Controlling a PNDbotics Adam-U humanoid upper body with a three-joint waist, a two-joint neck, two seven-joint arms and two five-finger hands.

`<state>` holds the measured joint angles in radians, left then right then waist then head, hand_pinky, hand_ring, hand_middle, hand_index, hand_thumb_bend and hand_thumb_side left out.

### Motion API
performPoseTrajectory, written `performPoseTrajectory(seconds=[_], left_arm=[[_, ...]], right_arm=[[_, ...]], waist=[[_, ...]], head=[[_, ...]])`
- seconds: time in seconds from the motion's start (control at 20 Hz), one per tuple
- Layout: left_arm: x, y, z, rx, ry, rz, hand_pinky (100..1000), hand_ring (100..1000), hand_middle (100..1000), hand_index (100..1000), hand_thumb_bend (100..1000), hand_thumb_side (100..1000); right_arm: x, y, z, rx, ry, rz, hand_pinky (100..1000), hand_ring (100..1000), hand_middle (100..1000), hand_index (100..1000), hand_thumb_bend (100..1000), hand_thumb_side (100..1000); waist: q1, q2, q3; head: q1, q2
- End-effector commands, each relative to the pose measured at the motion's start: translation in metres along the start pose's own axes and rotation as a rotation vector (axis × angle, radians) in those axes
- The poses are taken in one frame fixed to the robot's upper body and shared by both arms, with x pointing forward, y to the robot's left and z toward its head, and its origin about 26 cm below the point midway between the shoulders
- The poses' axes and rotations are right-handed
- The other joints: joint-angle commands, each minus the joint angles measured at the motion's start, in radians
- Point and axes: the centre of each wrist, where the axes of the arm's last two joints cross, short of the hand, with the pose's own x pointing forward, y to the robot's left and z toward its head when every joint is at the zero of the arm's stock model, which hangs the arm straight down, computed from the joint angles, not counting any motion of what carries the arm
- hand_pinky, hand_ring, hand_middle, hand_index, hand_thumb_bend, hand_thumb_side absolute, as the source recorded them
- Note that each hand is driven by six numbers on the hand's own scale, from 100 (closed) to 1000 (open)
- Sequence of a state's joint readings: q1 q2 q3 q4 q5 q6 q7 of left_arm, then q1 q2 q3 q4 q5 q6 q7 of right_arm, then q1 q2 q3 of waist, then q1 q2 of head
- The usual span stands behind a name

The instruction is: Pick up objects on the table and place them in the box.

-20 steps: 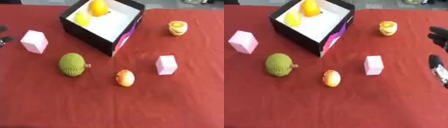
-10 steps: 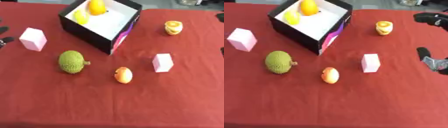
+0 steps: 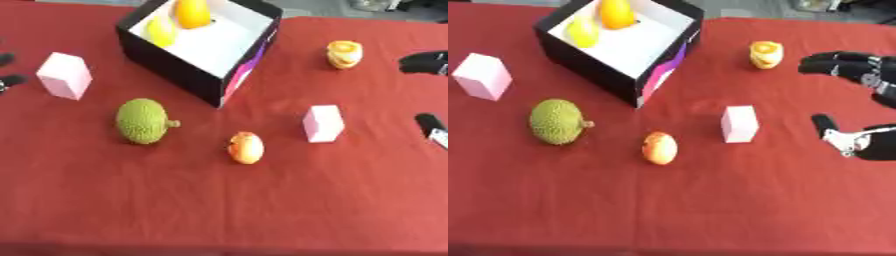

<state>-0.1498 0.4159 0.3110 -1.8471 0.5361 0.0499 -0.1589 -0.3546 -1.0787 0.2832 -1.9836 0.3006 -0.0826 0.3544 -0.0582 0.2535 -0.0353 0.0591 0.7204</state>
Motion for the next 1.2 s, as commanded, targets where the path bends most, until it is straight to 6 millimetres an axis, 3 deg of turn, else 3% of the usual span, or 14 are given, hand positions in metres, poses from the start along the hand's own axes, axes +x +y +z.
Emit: performPoseTrajectory(seconds=[0.05, 0.15, 0.3, 0.5, 0.95, 1.2], left_arm=[[0.01, 0.004, -0.003, -0.019, -0.014, -0.037, 724, 829, 823, 855, 188, 710], [0.009, 0.004, -0.003, -0.02, -0.011, -0.037, 724, 829, 823, 855, 188, 712], [0.009, 0.004, -0.003, -0.022, -0.009, -0.036, 724, 829, 823, 854, 190, 713], [0.008, 0.004, -0.003, -0.024, -0.003, -0.036, 725, 829, 823, 853, 190, 717], [0.005, 0.008, 0.001, -0.012, 0.014, -0.04, 725, 830, 821, 853, 195, 723], [0.005, 0.009, 0.002, -0.004, 0.019, -0.039, 726, 830, 821, 853, 198, 718]], right_arm=[[0.005, 0.0, 0.001, 0.076, -0.011, 0.071, 984, 1000, 969, 969, 108, 477], [0.007, 0.006, -0.002, 0.111, -0.016, 0.067, 988, 1000, 972, 972, 164, 495], [0.009, 0.012, -0.005, 0.157, -0.024, 0.069, 994, 1000, 974, 979, 320, 536], [0.013, 0.014, -0.011, 0.162, -0.035, 0.08, 1000, 1000, 969, 980, 398, 561], [0.021, 0.004, -0.026, 0.112, 0.016, 0.056, 1000, 1000, 967, 986, 361, 657], [0.009, 0.002, -0.037, 0.11, 0.066, 0.047, 1000, 1000, 975, 987, 362, 699]], waist=[[0.003, -0.022, 0.001], [0.003, -0.021, 0.001], [0.003, -0.021, 0.003], [0.004, -0.022, 0.002], [0.0, -0.035, 0.0], [-0.003, -0.04, 0.001]], head=[[-0.008, 0.008], [-0.012, 0.009], [-0.014, 0.009], [-0.017, 0.011], [-0.038, 0.025], [-0.047, 0.029]])
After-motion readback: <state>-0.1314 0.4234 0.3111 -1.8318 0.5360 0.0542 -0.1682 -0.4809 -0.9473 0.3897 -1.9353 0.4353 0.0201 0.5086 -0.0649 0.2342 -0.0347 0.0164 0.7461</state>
